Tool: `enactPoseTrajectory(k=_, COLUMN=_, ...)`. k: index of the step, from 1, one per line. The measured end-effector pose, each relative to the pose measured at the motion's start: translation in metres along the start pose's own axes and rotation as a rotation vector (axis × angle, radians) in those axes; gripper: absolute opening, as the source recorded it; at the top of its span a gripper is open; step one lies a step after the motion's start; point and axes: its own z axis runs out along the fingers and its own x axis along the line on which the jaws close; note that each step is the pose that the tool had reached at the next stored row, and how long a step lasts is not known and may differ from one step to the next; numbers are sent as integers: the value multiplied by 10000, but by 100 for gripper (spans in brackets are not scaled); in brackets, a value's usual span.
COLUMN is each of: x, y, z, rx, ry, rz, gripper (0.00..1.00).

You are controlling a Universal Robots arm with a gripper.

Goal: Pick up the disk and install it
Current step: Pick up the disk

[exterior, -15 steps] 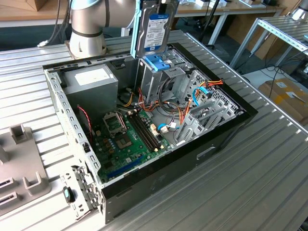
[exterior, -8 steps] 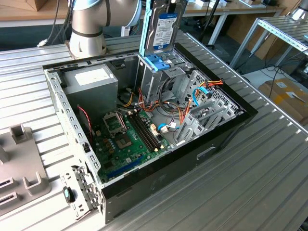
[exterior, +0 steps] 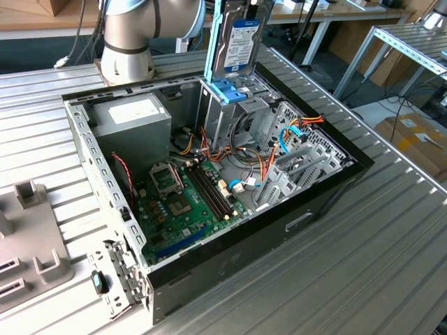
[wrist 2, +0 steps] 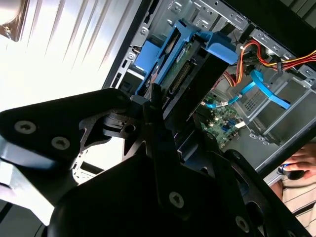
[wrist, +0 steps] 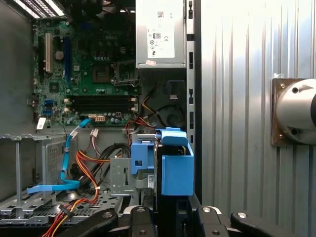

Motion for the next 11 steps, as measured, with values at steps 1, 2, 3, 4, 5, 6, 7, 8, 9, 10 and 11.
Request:
enactPoseTrajectory(k=1, x=10, y=-1, z=0, rx=0, ry=0, rz=1, gripper=35)
enactPoseTrajectory(k=2, x=20, y=-1, z=0, rx=0, ry=0, rz=1, gripper=35)
enactPoseTrajectory(k=3, x=33, y=-2, z=1, rx=0, ry=-1, rz=1, gripper=35)
enactPoseTrajectory(k=4, x=59, y=-3, z=1, rx=0, ry=0, rz=1, gripper=35)
enactPoseTrajectory(k=5, x=85, y=-4, z=1, rx=0, ry=0, rz=1, gripper=35)
enactPoseTrajectory(k=6, x=103, y=-4, z=1, rx=0, ry=1, rz=1, gripper=35)
enactPoseTrajectory(k=7, x=123, y=-5, z=2, rx=0, ry=1, rz=1, gripper=35)
enactPoseTrajectory(k=8, x=167, y=-6, z=2, rx=0, ry=0, rz=5, gripper=35)
enactPoseTrajectory(k=9, x=209, y=-9, z=3, rx=0, ry=0, rz=14, gripper=35)
enactPoseTrajectory(k=10, x=243, y=-13, z=3, rx=0, ry=1, rz=28, gripper=35)
enactPoseTrajectory(k=11, x=268, y=-19, z=3, rx=-1, ry=0, rz=53, gripper=35)
